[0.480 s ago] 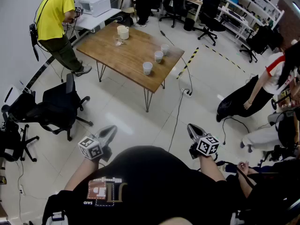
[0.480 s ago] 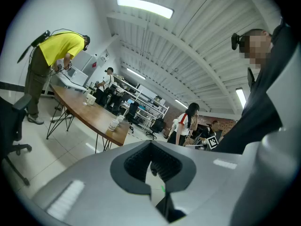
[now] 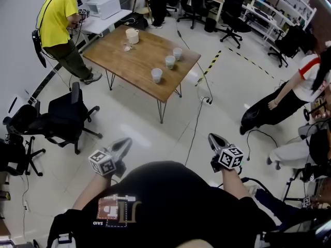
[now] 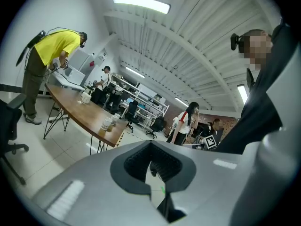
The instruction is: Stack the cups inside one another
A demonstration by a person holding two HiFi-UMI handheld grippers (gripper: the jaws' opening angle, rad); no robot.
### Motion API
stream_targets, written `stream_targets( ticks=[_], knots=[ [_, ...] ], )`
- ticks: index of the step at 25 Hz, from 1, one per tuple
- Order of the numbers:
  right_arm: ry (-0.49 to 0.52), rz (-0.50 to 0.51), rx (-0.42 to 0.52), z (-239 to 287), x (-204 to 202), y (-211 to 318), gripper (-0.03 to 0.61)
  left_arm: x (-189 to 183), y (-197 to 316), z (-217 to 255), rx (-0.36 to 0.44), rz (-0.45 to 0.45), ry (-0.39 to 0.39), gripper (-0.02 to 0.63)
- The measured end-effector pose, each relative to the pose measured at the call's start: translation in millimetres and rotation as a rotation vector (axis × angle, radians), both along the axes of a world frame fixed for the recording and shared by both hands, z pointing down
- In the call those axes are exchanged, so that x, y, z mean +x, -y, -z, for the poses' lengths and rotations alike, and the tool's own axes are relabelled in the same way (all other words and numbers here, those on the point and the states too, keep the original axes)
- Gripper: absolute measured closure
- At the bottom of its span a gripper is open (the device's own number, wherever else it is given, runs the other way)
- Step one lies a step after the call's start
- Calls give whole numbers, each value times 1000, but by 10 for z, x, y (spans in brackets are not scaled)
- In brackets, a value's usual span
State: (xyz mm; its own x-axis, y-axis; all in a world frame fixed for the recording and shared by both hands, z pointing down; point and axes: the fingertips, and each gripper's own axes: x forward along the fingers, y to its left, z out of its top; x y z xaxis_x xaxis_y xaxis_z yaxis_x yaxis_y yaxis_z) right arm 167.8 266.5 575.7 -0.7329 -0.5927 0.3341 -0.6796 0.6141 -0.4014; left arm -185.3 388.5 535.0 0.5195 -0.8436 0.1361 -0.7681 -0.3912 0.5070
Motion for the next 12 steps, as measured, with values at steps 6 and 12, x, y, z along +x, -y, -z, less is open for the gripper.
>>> stream_targets(
  ticks=[6, 12],
  knots=[
    [-10, 22, 4, -91, 295, 102, 565, 418, 153, -34, -1, -10, 5, 618],
    [-35, 12, -9, -206, 502, 156, 565, 653, 338, -113, -1, -51, 8, 618]
  ],
)
